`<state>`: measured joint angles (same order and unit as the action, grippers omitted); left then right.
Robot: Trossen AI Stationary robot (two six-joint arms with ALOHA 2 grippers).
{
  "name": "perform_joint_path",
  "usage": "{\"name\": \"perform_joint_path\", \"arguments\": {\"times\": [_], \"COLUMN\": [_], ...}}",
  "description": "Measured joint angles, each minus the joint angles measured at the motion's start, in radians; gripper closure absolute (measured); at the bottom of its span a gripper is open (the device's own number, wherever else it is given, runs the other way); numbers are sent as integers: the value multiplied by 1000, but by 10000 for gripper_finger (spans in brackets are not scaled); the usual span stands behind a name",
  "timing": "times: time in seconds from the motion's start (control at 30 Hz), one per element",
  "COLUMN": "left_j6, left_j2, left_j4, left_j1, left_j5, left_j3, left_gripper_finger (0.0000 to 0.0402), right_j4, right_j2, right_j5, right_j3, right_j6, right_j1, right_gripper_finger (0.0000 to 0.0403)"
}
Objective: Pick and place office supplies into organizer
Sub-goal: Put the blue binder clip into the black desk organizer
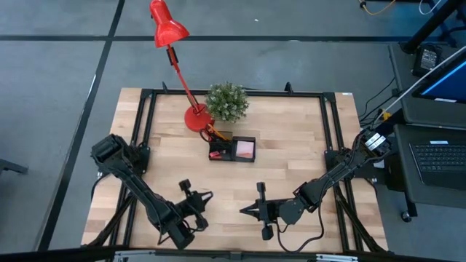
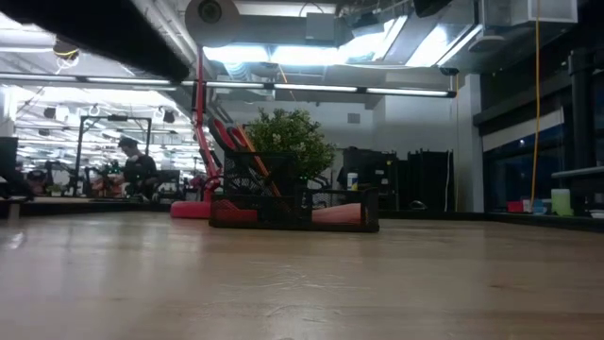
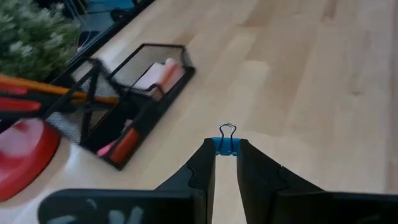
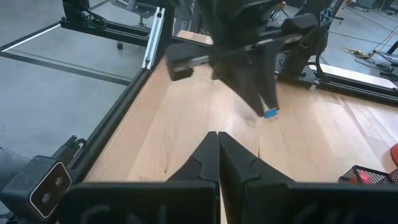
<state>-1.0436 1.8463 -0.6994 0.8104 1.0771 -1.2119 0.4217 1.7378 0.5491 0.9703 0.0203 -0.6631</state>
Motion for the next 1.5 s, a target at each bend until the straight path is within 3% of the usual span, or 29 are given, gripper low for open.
{"name": "perform_joint_path", "arguments": {"times": [0.17,0.33,0.53,0.93,1.17,1.5], "left_j6": [-50,11,187,605,699,744], "left_j2": [-49,-113,-190,-280,-284,-284], "left_j4": [51,163,364,922,1038,1056], "left_j1": [0,-22,-98,-277,-385,-496], "left_j5": [27,38,1,-133,-271,-368], "left_j3": [110,207,326,561,614,620], "left_gripper_finger": [355,355,355,355,354,354], "right_j4": [0,0,0,-31,-32,-45], "right_j2": [0,0,0,0,0,0], "right_j5": [0,0,0,0,0,0], "right_j3": [0,0,0,0,0,0], "right_j6": [-3,-3,-3,-2,-3,-3], "right_j1": [0,0,6,7,7,8], "right_gripper_finger": [402,402,402,402,402,402]}}
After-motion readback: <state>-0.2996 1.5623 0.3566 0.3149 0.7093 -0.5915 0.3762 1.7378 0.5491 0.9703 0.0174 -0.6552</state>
